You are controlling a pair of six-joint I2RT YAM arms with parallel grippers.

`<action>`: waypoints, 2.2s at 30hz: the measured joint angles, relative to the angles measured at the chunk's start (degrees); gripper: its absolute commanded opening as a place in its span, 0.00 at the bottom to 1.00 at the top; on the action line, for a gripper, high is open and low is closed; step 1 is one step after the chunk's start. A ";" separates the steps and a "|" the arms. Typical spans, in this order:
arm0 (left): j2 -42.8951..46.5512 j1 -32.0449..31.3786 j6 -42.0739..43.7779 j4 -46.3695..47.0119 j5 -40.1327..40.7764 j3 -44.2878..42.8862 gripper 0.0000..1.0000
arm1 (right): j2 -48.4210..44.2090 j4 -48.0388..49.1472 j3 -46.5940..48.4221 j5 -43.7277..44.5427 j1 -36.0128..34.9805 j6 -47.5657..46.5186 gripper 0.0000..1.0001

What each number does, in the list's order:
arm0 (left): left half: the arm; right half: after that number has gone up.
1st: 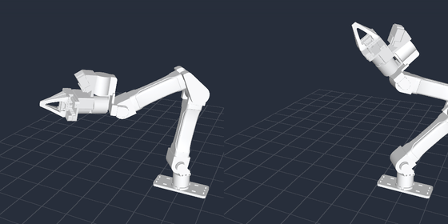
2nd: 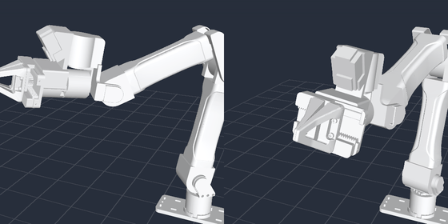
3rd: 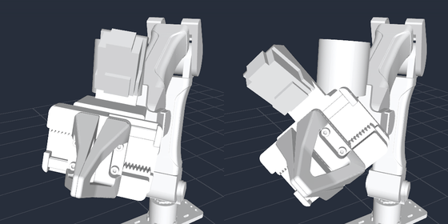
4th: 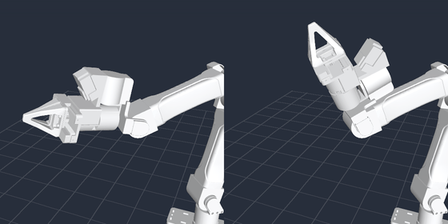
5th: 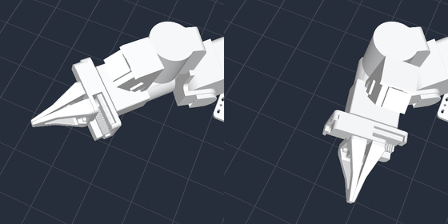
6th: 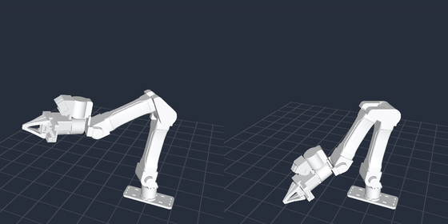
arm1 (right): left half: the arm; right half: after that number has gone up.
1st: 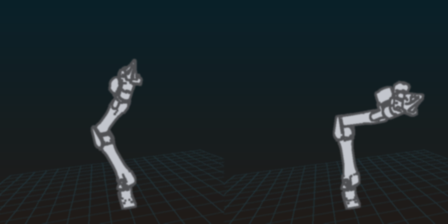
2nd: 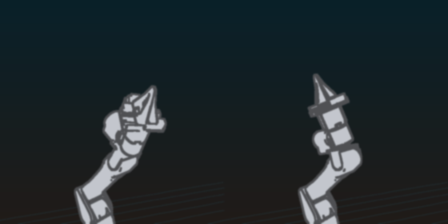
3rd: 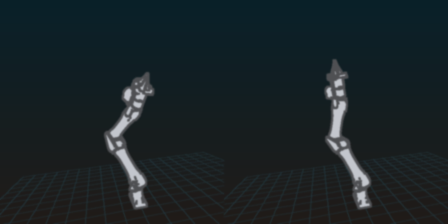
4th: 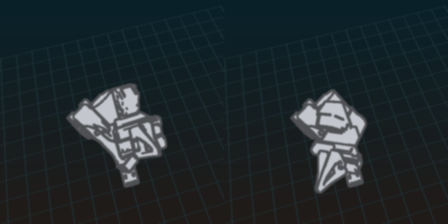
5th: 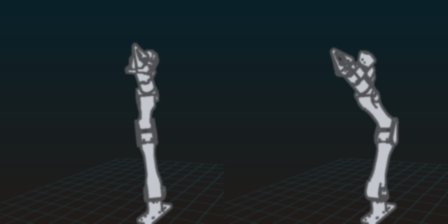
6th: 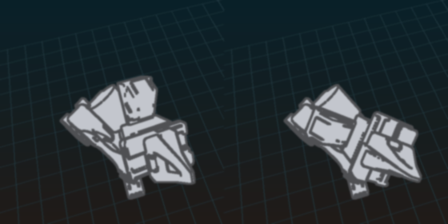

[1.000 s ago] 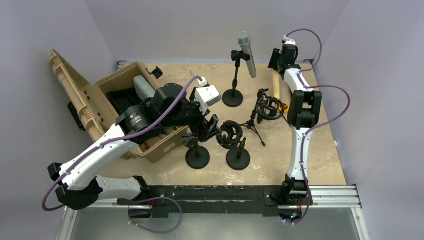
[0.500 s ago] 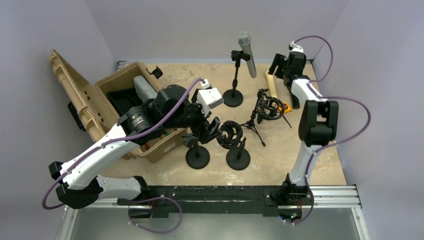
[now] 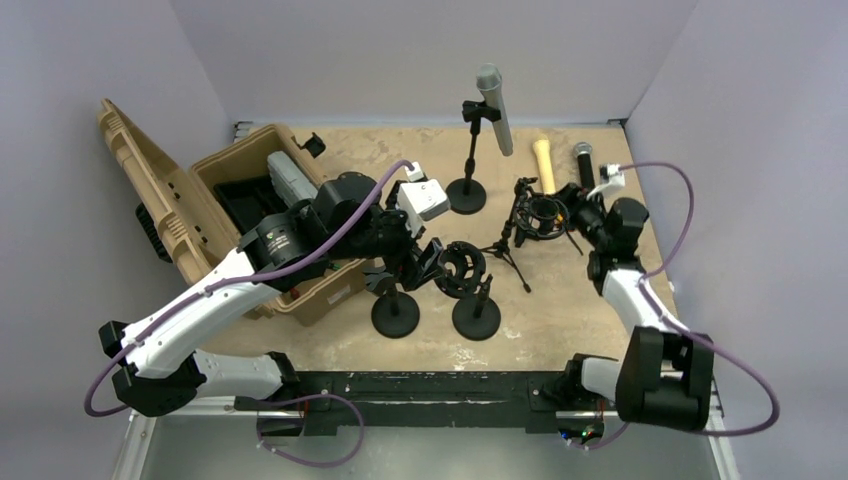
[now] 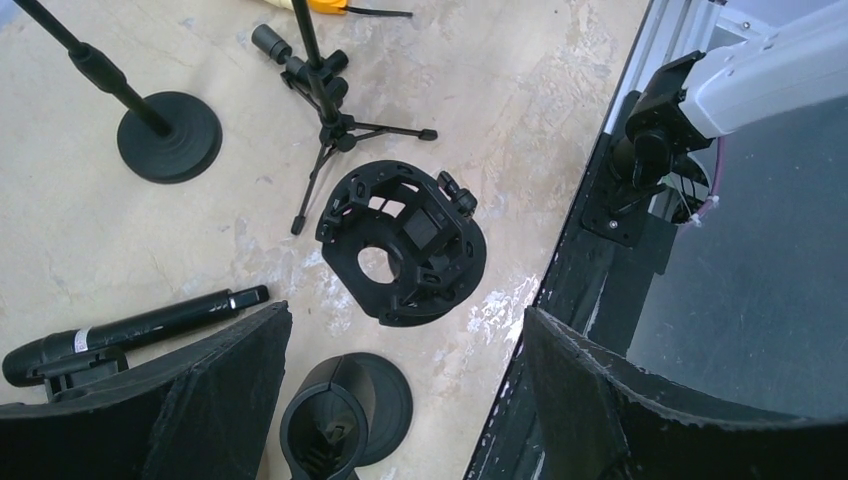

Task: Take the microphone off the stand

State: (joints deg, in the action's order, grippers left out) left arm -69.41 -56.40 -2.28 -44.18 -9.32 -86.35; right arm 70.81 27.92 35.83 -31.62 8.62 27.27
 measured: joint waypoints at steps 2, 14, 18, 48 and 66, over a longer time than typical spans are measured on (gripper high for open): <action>-0.17 -0.07 0.00 0.00 -0.02 0.00 0.84 | -4.39 -0.48 -5.51 -2.86 -0.13 1.03 0.76; -3.23 -1.36 -0.02 -0.02 -0.33 0.02 0.84 | -18.53 4.31 -21.27 -15.58 0.13 6.82 0.84; -3.28 -1.73 -0.02 0.00 -0.35 0.02 0.84 | -9.27 13.09 -24.44 -20.98 0.11 12.52 0.82; -3.23 -1.92 0.63 -0.02 0.83 0.63 0.84 | 32.76 58.14 -23.93 -26.73 -3.37 58.84 0.65; -2.14 -2.19 0.63 -0.02 1.05 0.76 0.84 | 19.98 57.27 -14.51 -22.27 -3.41 51.65 0.65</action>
State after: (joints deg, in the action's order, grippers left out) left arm -71.55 -58.59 -1.65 -44.21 -8.27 -85.58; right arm 90.78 85.19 21.32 -53.89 5.21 78.91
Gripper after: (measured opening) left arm 0.835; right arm 0.672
